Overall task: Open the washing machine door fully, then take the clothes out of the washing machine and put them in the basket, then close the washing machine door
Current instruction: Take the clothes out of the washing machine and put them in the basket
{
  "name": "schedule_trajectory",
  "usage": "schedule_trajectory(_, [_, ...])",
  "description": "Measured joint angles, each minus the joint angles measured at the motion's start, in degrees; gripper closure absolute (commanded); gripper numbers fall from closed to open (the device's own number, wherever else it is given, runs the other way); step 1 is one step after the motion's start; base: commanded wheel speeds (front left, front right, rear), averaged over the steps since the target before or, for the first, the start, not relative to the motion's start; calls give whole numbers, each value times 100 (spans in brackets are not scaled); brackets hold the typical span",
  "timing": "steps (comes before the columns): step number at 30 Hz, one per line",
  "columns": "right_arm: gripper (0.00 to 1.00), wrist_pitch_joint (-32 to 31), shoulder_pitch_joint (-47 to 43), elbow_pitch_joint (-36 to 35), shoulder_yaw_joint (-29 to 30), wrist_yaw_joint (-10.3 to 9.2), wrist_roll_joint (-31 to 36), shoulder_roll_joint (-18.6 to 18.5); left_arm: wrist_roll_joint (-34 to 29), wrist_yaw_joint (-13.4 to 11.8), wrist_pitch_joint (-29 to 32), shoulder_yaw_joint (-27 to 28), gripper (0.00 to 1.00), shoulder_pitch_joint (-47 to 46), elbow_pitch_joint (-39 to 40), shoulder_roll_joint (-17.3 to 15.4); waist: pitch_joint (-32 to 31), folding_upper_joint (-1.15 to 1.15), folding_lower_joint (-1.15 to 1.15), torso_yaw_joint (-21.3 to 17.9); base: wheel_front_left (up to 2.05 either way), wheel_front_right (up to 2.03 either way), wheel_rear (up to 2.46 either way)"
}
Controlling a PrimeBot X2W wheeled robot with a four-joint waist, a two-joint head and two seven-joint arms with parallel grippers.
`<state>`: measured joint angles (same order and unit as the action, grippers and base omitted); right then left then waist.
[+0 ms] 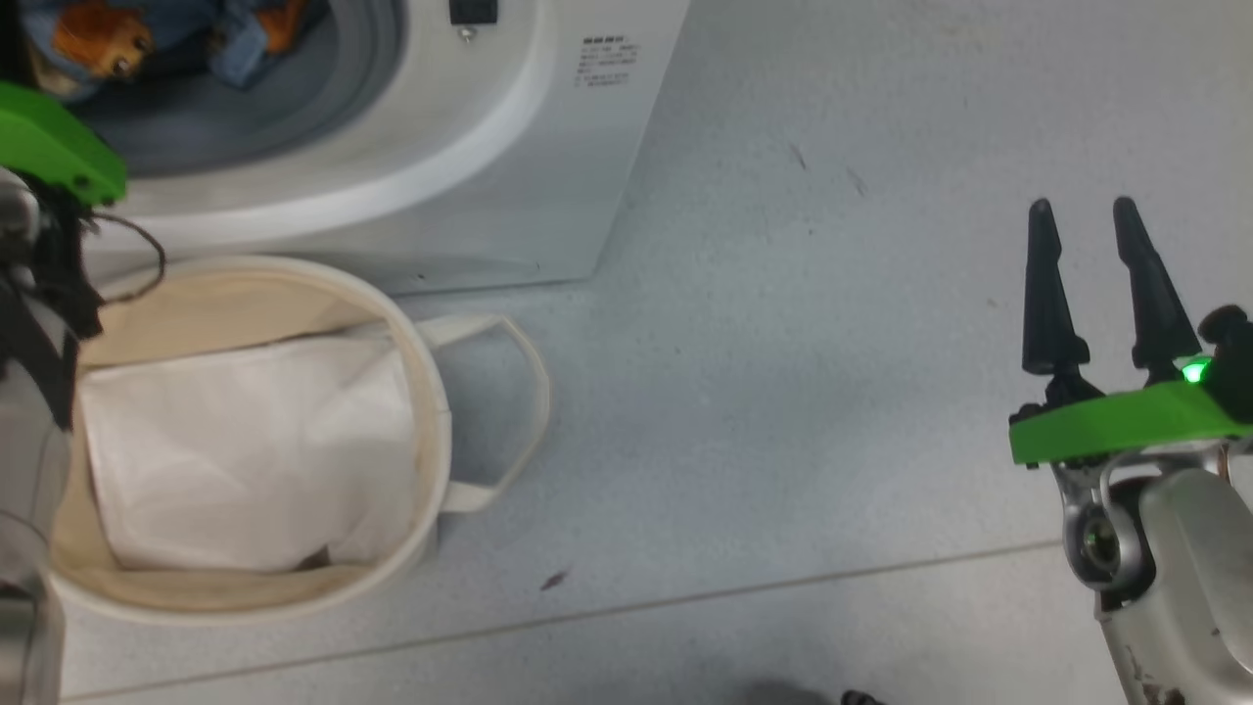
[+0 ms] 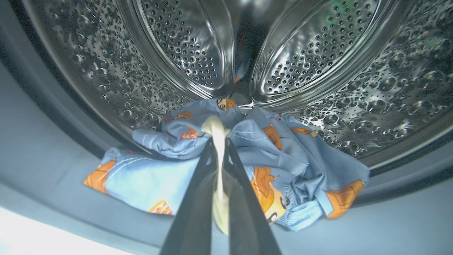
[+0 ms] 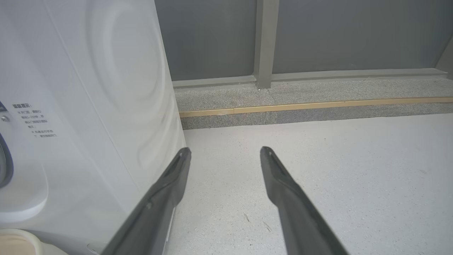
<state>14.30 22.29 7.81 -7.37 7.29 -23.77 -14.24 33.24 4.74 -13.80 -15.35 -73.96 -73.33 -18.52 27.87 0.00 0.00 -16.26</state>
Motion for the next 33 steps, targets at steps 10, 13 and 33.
schedule_trajectory(10, [0, 0, -527, 185, 79, 0, 0, -79, -78, 131, -52, 865, 100, 1970, 2359, 187, -914, 0, 0, 292, 0, 0, 0])
schedule_trajectory(13, [0, 0, -663, 226, 71, 0, 5, -102, -232, 133, -52, 1048, 100, 2737, 2919, 389, -1200, 0, 0, 411, 0, 0, 0])
schedule_trajectory(33, [0, 0, -981, 331, -114, 0, 5, -180, -381, -20, 18, 1477, 100, 5488, 5736, 786, -1997, 0, -1, 840, 0, 0, 0])
